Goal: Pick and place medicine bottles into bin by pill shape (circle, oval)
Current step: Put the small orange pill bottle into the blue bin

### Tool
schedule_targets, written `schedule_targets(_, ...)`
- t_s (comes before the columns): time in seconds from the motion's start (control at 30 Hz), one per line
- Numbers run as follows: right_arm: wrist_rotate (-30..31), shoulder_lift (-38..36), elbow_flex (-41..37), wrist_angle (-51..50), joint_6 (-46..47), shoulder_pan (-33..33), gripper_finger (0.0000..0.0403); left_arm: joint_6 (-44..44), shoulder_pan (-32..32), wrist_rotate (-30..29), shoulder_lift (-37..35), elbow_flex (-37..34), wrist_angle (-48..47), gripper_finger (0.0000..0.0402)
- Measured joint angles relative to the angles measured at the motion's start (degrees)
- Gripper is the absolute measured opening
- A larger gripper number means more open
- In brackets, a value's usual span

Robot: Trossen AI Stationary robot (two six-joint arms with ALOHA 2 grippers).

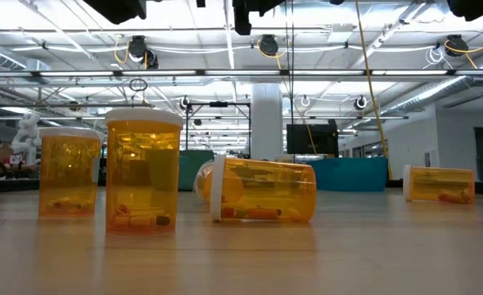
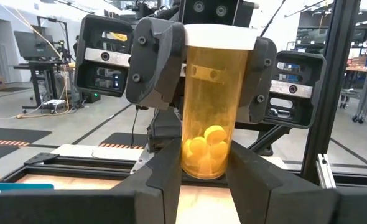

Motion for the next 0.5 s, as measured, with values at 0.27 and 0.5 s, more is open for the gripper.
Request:
schedule_targets(0.27, 0.00, 0.00, 0.00, -0.04, -0.13, 0.00, 0.0114, -0.34, 0.00, 0.00, 0.00, 0.00, -0.02, 0.0117)
schedule_targets(0.5, 0.00, 0.00, 0.00, -0.12, -0.47, 0.00, 0.0114, -1.18, 0.00, -0.01, -0.01, 0.00, -0.22, 0.0117)
